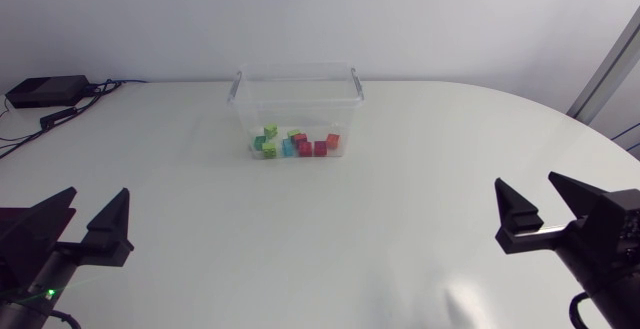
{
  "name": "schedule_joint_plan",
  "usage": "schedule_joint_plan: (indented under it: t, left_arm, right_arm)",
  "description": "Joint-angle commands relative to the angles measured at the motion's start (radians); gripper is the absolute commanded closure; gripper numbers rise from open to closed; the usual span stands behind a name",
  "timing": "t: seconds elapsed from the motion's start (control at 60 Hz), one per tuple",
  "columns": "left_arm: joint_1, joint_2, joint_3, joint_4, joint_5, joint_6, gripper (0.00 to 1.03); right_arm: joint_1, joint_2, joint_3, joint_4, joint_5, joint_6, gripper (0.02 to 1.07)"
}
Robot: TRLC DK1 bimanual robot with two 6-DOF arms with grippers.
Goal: Place the duplo bricks in the container
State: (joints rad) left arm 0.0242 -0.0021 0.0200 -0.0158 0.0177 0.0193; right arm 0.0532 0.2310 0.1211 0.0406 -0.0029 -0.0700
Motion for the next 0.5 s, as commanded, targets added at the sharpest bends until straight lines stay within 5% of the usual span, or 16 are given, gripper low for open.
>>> schedule_joint_plan:
  t: [0.0, 0.483]
  left_arm:
    - [-0.008, -0.003, -0.019, 0.016, -0.008, -0.019, 0.04]
    - [-0.024, 0.002, -0.02, 0.016, -0.018, -0.019, 0.04]
  right_arm:
    - [-0.013, -0.042, -0.04, -0.016, 0.002, 0.032, 0.07]
    - [-0.053, -0.231, -0.121, -0.041, 0.003, 0.07, 0.07]
